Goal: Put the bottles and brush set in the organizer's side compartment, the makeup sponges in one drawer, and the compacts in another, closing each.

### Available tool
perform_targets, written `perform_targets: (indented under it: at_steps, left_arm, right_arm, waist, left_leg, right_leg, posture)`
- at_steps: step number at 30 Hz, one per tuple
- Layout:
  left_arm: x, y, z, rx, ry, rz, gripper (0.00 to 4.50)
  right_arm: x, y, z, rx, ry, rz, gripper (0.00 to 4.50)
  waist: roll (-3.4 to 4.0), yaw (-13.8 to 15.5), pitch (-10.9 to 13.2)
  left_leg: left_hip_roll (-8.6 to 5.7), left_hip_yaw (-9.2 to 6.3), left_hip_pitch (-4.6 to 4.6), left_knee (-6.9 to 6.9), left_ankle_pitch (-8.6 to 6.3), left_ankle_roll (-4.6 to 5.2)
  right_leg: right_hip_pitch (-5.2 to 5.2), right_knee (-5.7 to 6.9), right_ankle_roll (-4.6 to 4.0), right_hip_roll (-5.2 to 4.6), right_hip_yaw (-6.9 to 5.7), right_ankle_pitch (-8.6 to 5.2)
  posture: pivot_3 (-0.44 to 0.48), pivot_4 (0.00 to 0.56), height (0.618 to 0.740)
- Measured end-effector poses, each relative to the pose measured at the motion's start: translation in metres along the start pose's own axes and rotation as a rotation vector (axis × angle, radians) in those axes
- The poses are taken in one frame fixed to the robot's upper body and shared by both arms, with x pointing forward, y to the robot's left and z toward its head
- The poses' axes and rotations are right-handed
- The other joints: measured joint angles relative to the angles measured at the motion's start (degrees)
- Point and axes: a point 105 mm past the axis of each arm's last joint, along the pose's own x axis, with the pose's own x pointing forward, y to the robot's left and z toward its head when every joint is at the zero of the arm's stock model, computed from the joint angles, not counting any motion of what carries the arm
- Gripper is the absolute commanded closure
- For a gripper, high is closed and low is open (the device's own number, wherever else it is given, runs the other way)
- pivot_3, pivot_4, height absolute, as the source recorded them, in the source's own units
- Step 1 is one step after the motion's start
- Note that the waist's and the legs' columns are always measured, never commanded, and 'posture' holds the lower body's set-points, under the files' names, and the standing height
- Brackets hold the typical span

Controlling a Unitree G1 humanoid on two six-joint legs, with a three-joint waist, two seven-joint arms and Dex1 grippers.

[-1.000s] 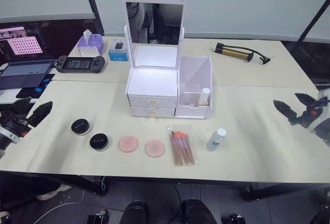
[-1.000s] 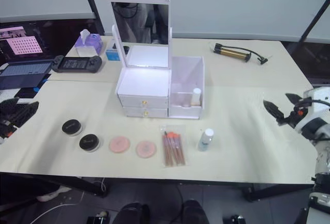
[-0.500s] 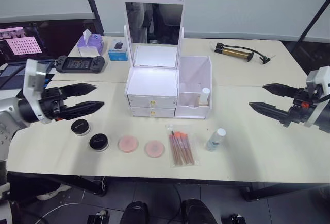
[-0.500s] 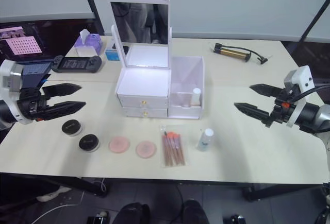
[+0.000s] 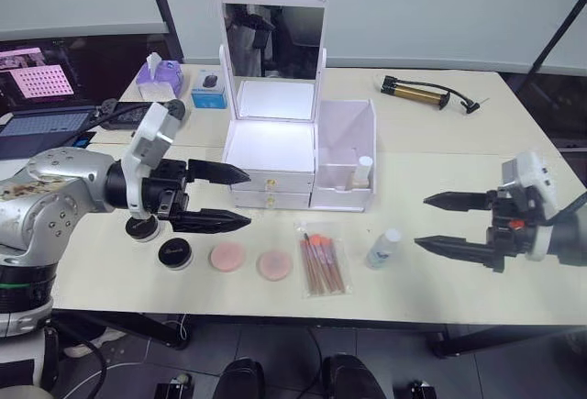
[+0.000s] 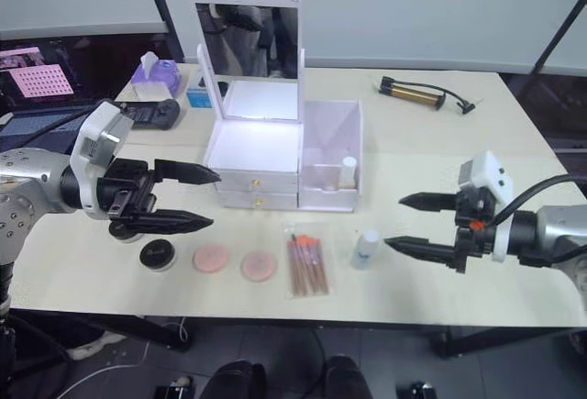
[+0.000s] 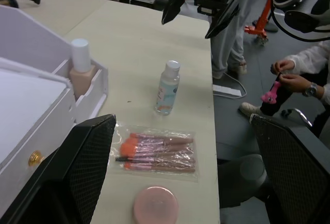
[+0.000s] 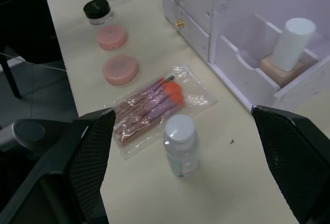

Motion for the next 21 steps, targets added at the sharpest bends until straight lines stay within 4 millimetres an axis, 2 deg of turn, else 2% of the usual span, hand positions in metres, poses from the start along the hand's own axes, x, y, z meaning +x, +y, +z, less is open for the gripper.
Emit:
perform_targets:
  at_steps: [4,12,13,14,21]
  left_arm:
    - [0.003,-0.002,0.0,0.026,0.021,-0.005,0.0]
    - [0.001,-0.003,-0.008,0.062,0.077,0.023,0.0]
    - [0.002,-0.003,-0.009,0.06,0.077,0.028,0.0]
    - [0.002,-0.002,-0.009,0.058,0.072,0.035,0.0]
    - [-0.003,0.003,-0.014,0.063,0.061,0.098,0.0]
  right_arm:
    - [0.014,-0.001,-0.019,-0.002,0.042,-0.007,0.02]
    - [0.027,-0.006,-0.034,-0.021,0.061,-0.009,0.02]
    - [0.029,-0.008,-0.034,-0.023,0.057,-0.012,0.37]
    - [0.032,-0.008,-0.033,-0.026,0.051,-0.01,0.55]
    - [0.043,-0.013,-0.038,-0.024,0.06,-0.011,2.91]
  waist:
    - [0.0,0.03,0.0]
    - [-0.01,0.09,0.0]
    - [0.0,0.09,0.0]
    - [-0.01,0.08,0.0]
    - [0.0,0.33,0.0]
  left_leg:
    - [-0.01,0.01,0.0,0.02,0.0,0.0]
    - [-0.01,0.01,-0.01,0.04,0.0,0.0]
    - [-0.01,0.01,0.0,0.04,0.0,0.0]
    - [-0.01,0.01,-0.01,0.04,0.0,0.0]
    - [-0.01,0.02,-0.01,0.07,0.0,0.0]
  right_leg:
    - [-0.01,0.01,0.04,0.0,0.0,-0.02]
    - [-0.01,0.02,-0.02,0.0,-0.01,0.01]
    - [0.0,0.02,-0.04,0.0,-0.01,0.02]
    - [-0.01,0.02,-0.04,0.0,0.0,0.03]
    - [0.0,0.02,-0.1,-0.01,-0.03,0.06]
  posture:
    - [0.0,0.15,0.732]
    - [0.0,0.15,0.732]
    - [0.0,0.15,0.732]
    - [0.0,0.15,0.732]
    - [0.0,0.15,0.732]
